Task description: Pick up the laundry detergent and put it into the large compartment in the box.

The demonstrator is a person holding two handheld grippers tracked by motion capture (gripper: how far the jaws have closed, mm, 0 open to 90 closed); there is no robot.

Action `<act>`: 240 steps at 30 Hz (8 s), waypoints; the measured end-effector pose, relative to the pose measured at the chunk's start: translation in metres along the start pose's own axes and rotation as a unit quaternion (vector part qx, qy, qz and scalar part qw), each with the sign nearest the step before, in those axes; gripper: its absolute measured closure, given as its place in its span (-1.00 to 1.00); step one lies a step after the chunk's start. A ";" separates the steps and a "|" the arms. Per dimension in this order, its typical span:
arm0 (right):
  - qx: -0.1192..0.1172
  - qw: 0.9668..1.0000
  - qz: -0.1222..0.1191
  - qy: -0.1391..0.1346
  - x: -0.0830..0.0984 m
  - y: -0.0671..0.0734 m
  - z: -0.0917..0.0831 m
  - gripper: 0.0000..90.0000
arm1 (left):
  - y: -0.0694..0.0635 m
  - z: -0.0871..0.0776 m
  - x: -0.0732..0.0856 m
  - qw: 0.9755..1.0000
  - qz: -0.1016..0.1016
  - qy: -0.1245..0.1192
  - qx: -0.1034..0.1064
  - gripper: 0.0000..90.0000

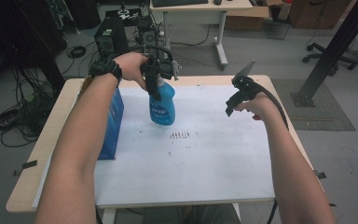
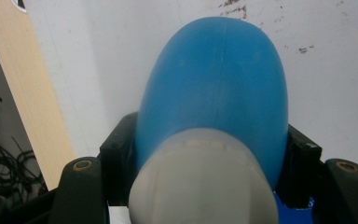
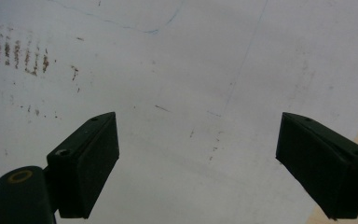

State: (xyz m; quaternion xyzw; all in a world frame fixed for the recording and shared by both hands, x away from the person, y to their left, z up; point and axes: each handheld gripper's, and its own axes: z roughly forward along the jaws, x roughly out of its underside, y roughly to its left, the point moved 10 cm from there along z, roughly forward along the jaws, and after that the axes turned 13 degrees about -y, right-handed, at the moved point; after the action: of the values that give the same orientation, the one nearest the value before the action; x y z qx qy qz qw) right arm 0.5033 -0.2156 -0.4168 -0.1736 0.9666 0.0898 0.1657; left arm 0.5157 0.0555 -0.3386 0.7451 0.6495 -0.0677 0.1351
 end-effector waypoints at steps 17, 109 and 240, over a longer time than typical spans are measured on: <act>0.000 1.000 -0.001 -0.003 0.000 0.001 -0.003 -0.70 | -0.002 -0.025 0.002 0.993 -0.114 0.013 -0.004 -0.17; -0.006 1.000 -0.008 -0.014 -0.008 0.009 -0.014 -0.70 | -0.003 -0.163 0.017 0.882 -0.446 0.026 -0.147 -0.17; 0.005 1.000 -0.006 -0.024 -0.009 0.007 -0.027 -0.70 | -0.072 -0.186 0.149 0.689 -0.684 0.057 -0.232 -0.17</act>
State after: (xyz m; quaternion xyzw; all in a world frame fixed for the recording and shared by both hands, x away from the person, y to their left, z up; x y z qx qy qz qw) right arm 0.5012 -0.2121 -0.3878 -0.1766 0.9618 0.0879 0.1899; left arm 0.4528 0.2593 -0.2101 0.0413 0.9809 0.0536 0.1825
